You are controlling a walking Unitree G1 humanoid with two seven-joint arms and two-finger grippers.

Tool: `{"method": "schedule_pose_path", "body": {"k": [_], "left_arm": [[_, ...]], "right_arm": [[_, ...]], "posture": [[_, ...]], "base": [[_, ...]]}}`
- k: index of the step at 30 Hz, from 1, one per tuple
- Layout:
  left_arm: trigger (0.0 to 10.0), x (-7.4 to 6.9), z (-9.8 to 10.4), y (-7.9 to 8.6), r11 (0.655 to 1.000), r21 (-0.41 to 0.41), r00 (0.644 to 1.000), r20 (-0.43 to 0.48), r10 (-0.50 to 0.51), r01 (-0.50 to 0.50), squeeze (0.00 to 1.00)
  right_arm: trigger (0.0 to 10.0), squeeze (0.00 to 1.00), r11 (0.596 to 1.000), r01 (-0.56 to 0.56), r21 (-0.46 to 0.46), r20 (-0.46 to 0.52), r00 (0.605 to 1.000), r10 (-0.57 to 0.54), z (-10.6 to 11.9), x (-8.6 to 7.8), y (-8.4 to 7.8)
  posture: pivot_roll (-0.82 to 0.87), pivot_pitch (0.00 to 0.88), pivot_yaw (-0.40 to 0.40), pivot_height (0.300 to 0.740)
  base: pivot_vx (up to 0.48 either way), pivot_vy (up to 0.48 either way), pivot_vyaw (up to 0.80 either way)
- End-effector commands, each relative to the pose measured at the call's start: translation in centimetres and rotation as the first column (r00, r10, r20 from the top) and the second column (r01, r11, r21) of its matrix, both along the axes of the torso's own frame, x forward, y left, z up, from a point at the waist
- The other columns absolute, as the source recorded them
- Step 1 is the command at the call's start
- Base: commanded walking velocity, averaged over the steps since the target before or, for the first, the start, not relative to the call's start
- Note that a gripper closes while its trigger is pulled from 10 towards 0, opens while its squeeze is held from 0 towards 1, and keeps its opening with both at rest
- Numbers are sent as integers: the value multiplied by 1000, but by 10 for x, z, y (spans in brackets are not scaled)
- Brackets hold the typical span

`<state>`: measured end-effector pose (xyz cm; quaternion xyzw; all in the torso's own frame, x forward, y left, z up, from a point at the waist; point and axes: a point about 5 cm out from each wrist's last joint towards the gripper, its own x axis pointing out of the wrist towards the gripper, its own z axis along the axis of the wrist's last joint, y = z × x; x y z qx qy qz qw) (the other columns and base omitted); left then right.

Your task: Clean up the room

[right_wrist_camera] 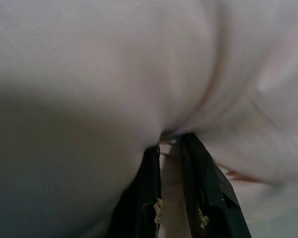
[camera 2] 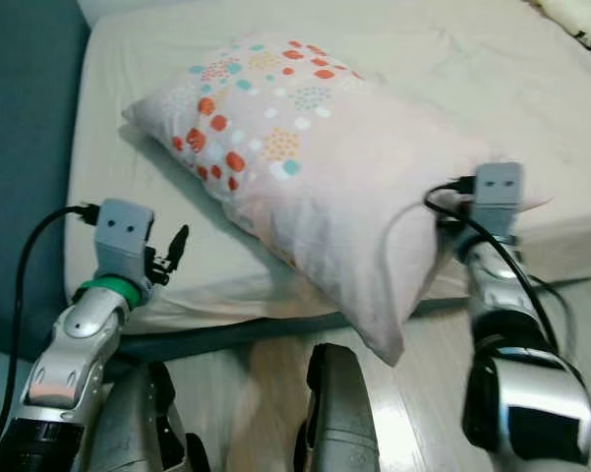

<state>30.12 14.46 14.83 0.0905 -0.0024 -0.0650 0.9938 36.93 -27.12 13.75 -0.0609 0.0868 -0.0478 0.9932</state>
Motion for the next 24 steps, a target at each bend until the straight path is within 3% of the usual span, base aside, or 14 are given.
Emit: {"method": "schedule_pose_path", "body": {"k": [1,5,6,7,8,9,12,13,15,16,17,19,22,24], "left_arm": [[10000,-3,-4,4,1000,11,1000,-21,16,-16,0],[10000,-3,3,13,998,10,998,-3,57,-57,0],[10000,-2,9,20,997,7,997,11,80,-80,0],[10000,-2,9,20,997,7,997,11,80,-80,0],[10000,-1,14,24,996,2,996,21,91,-91,0],[10000,-1,14,24,996,2,996,21,91,-91,0],[10000,-1,32,31,994,-14,992,60,107,-106,0],[10000,-1,32,31,994,-14,992,60,107,-106,0],[10000,0,44,35,993,-27,988,92,120,-118,0],[10000,0,44,35,993,-27,988,92,120,-118,0],[10000,3,58,38,990,-53,982,129,140,-135,0],[10000,3,58,38,990,-53,982,129,140,-135,0],[10000,11,86,39,982,-112,962,210,173,-152,0],[10000,12,93,39,980,-125,957,226,180,-154,0]], "right_arm": [[10000,0,998,-70,-5,-112,991,69,-21,-4,14],[10000,0,972,-226,67,-90,969,232,-24,3,50],[10000,0,893,-428,139,-26,900,436,-16,9,84],[10000,0,893,-428,139,-26,900,436,-16,9,84],[10000,0,825,-538,172,3,838,546,-12,10,104],[10000,0,825,-538,172,3,838,546,-12,10,104],[10000,0,608,-754,250,111,646,755,7,11,153],[10000,0,608,-754,250,111,646,755,7,11,153],[10000,0,518,-807,284,201,578,790,25,14,175],[10000,0,518,-807,284,201,578,790,25,14,175],[10000,0,432,-834,343,323,537,779,52,19,195],[10000,0,432,-834,343,323,537,779,52,19,195],[10000,0,246,-880,406,532,447,719,102,22,224],[10000,0,204,-891,407,569,422,706,110,22,228]], "posture": [[72,168,63,518],[84,171,58,518],[80,174,59,518],[80,174,59,518],[77,172,58,518],[77,172,58,518],[82,167,51,518],[82,167,51,518],[82,164,48,518],[82,164,48,518],[77,158,46,518],[77,158,46,518],[76,151,46,518],[76,151,46,518]], "base": [[0,0,0],[0,0,0],[0,0,0],[0,0,0],[0,0,0],[0,0,0],[0,0,0],[0,0,0],[0,0,0],[0,0,0],[0,0,0],[0,0,0],[0,0,0],[0,0,0]]}}
